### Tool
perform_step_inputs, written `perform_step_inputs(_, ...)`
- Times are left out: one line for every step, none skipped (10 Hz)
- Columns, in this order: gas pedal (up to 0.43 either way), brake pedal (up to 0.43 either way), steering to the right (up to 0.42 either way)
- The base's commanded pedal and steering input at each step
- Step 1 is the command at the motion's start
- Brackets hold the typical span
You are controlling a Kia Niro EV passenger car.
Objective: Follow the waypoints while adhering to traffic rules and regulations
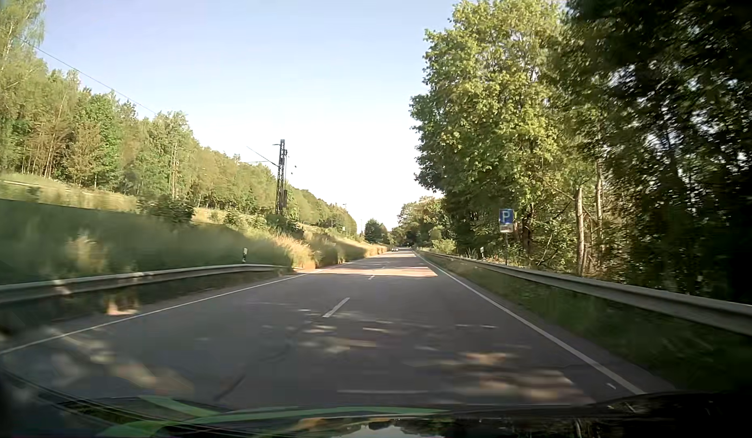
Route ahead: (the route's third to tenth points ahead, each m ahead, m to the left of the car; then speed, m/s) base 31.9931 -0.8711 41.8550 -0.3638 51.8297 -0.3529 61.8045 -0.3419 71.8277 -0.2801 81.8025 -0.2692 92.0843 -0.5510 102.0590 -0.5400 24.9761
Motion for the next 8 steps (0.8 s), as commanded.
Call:
perform_step_inputs(0.260,0.000,0.001)
perform_step_inputs(0.260,0.000,0.001)
perform_step_inputs(0.260,0.000,0.001)
perform_step_inputs(0.260,0.000,0.000)
perform_step_inputs(0.248,0.000,0.000)
perform_step_inputs(0.248,0.000,0.000)
perform_step_inputs(0.260,0.000,0.000)
perform_step_inputs(0.260,0.000,0.000)
